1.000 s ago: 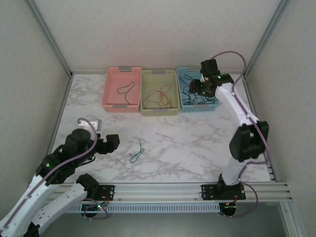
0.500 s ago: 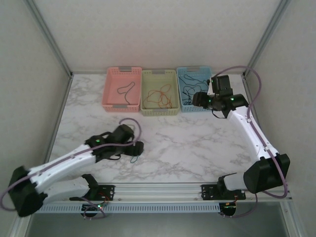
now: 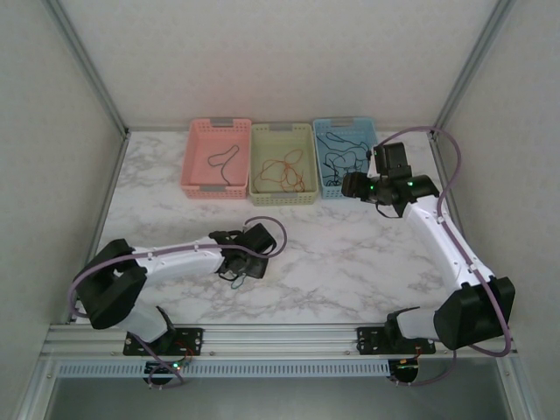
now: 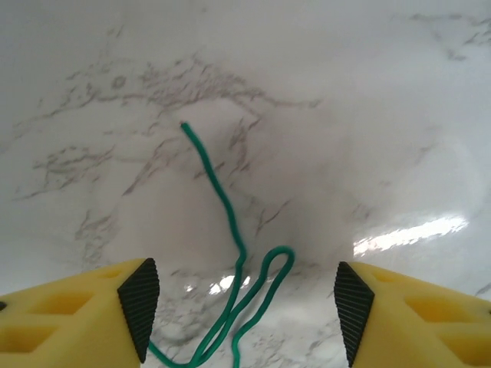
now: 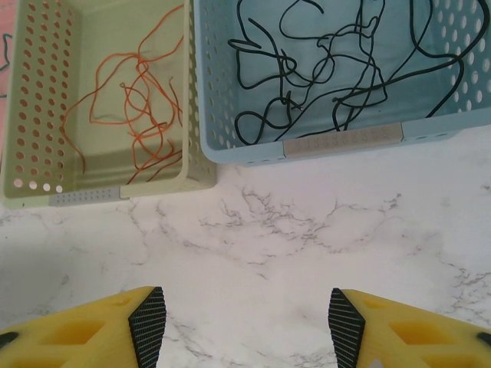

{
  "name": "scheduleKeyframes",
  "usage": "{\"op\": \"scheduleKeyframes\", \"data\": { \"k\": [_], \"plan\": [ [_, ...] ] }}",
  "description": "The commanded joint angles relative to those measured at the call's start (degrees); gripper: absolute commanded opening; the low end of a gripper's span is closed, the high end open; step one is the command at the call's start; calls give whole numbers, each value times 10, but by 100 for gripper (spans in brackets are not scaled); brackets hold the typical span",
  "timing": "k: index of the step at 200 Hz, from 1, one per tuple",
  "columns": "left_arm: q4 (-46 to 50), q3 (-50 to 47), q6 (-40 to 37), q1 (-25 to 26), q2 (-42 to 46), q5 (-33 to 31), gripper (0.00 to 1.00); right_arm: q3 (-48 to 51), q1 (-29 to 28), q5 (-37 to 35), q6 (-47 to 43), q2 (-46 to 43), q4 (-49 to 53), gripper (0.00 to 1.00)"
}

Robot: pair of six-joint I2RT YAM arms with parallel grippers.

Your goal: Untangle the cables

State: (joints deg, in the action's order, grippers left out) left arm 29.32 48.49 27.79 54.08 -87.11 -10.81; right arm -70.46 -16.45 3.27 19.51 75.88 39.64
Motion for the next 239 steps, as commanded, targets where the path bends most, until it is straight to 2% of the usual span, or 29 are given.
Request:
{"op": "scheduleKeyframes", "data": {
  "k": [1,17,47,82,97,112,126,163,199,217,239],
  "plan": [
    [19,6,-6,5,-5,4,62,2,-3,2,-10,-20,-2,61],
    [18,-2,-5,5,-15,11,60,0,-3,3,-10,-20,-1,61],
    [23,-1,-4,6,-41,29,43,2,-3,4,-9,-21,-4,61],
    [21,-10,-1,7,-42,29,39,5,-3,5,-11,-20,-3,61],
    [22,-8,-2,7,-46,29,30,7,-3,5,-12,-20,-4,61],
    [24,-5,-4,7,-47,29,11,8,-3,5,-10,-19,-5,61],
    [30,-4,-1,7,-42,20,0,13,-3,7,-8,-22,-9,61],
    [56,1,2,7,26,-3,0,22,-3,7,-10,-27,-10,61],
    [140,120,-43,-12,134,-56,0,26,-3,9,-9,-28,-14,61],
    [155,184,-74,-66,144,-45,0,27,-4,12,-5,-28,-15,61],
    [163,262,-108,-152,113,6,0,32,-4,18,-4,-29,-17,61]
  ]
}}
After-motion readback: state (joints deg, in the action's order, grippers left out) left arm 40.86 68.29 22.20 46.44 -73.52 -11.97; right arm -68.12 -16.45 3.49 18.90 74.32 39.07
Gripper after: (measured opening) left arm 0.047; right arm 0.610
